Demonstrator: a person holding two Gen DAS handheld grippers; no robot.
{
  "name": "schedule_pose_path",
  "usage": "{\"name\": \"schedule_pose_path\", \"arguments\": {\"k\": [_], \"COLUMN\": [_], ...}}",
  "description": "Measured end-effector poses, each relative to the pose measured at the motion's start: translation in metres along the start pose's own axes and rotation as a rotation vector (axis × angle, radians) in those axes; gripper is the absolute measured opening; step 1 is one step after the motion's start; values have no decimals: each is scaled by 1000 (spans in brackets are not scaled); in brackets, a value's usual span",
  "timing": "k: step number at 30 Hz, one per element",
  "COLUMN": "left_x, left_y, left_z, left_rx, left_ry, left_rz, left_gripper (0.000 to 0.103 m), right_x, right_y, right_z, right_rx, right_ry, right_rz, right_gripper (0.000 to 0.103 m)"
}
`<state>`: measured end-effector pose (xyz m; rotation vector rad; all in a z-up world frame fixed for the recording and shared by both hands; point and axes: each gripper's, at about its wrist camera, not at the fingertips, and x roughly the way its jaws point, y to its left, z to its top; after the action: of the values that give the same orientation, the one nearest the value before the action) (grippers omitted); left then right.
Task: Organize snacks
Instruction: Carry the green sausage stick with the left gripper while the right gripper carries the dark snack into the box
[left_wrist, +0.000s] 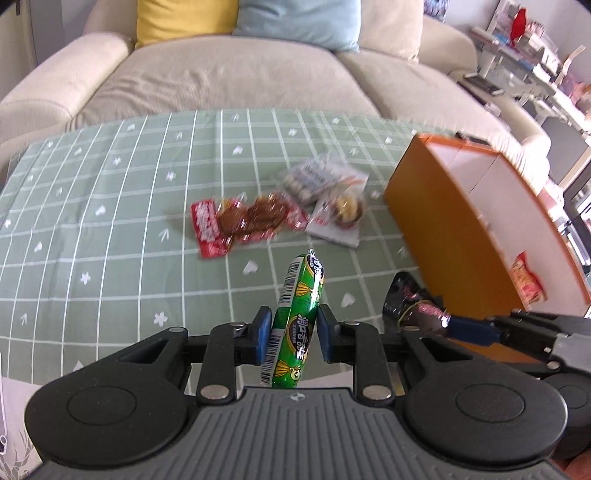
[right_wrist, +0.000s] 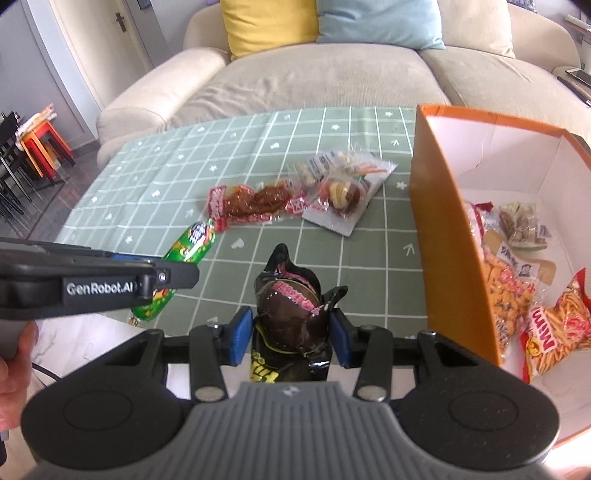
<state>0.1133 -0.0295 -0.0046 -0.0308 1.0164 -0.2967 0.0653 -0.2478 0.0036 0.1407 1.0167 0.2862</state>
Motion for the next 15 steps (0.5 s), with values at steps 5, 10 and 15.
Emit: {"name": "schedule_pose_path", "arguments": {"k": [5, 10, 15], "left_x": [-16, -26, -22], "left_y": [-14, -38, -74], "left_z": [15, 35, 52], "left_rx": [8, 43, 122], "left_ry": [-55, -99, -108], "left_rz": [-29, -71, -99], "left_gripper": [29, 29, 29], "right_x": [-21, -43, -58], "right_y": [-9, -22, -40], "right_z": [8, 22, 37], "right_rx": [15, 12, -9], "right_ry": [-44, -92, -127], "right_rz": [26, 26, -16], "right_gripper": [43, 43, 43]}}
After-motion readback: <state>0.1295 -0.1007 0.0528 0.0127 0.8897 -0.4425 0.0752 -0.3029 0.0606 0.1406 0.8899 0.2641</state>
